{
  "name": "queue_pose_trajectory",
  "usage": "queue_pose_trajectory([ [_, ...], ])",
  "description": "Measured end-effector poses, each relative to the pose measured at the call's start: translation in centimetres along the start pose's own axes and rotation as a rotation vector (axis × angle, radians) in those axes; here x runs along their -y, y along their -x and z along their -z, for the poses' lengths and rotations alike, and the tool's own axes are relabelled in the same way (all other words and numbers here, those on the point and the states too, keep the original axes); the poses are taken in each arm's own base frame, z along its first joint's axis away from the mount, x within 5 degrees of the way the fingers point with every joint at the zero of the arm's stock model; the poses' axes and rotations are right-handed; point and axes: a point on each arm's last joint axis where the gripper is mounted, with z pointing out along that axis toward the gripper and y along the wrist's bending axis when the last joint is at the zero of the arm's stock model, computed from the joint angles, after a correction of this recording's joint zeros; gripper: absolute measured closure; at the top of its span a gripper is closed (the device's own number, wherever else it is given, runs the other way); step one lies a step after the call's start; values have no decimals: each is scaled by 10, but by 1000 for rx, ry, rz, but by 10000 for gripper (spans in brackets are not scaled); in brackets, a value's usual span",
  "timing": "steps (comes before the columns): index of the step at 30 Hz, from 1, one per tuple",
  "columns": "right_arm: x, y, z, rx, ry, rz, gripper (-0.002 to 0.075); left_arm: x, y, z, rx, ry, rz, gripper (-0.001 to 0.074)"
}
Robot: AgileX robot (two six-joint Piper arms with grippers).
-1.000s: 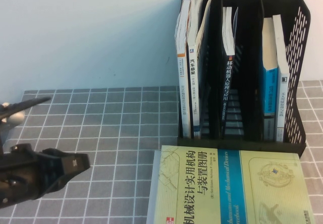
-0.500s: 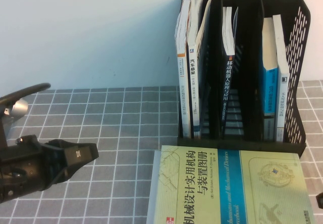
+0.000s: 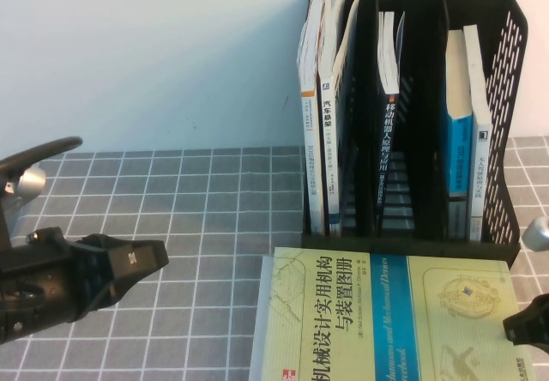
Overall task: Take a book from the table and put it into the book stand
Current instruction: Push book with right arm
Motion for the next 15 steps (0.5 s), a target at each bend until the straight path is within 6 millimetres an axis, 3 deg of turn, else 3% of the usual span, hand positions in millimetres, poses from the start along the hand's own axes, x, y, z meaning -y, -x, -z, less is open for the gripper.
queue_pose_trajectory([
  [15, 7, -5, 6, -89, -90, 40, 729, 1, -1, 0, -7, -7, -48, 738],
])
